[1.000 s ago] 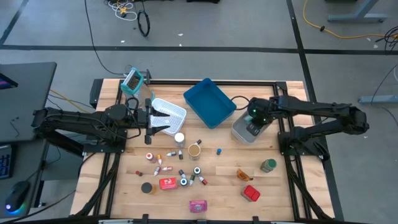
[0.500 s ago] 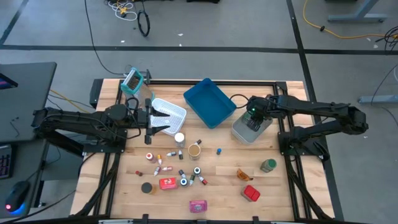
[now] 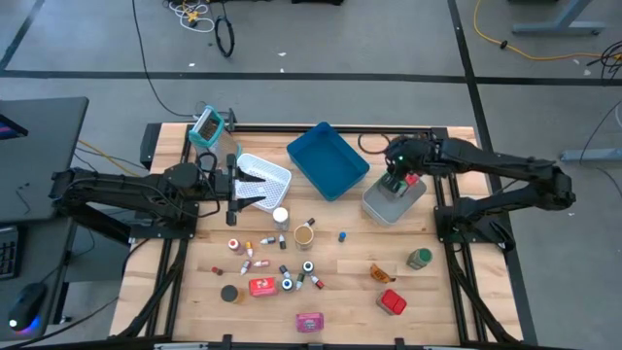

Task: Pick & Place Kitchen Items
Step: Put the purple cereal box into the gray bin

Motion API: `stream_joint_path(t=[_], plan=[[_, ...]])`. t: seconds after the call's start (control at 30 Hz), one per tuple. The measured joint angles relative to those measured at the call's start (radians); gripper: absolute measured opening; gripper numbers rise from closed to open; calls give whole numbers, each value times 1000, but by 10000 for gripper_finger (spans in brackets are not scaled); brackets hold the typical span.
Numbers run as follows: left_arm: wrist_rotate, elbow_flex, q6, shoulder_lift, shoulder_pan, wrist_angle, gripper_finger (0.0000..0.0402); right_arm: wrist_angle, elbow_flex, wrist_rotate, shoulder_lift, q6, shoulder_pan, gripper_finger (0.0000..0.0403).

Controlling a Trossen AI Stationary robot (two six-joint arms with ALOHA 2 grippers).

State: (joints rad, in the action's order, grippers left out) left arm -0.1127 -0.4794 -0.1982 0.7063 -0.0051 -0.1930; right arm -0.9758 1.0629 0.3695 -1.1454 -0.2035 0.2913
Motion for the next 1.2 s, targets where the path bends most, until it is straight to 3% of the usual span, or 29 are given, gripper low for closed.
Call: stream_joint_path(t=[0.37, 0.93, 1.2], plan=[[0, 0, 0, 0, 0, 0, 215, 326, 14, -56, 0, 79, 0, 157], [0, 0, 0, 0, 0, 0, 215, 413, 14, -60, 0, 407, 0, 157], [0, 0, 0, 0, 0, 0, 215, 467, 14, -301, 0, 286, -2, 157]])
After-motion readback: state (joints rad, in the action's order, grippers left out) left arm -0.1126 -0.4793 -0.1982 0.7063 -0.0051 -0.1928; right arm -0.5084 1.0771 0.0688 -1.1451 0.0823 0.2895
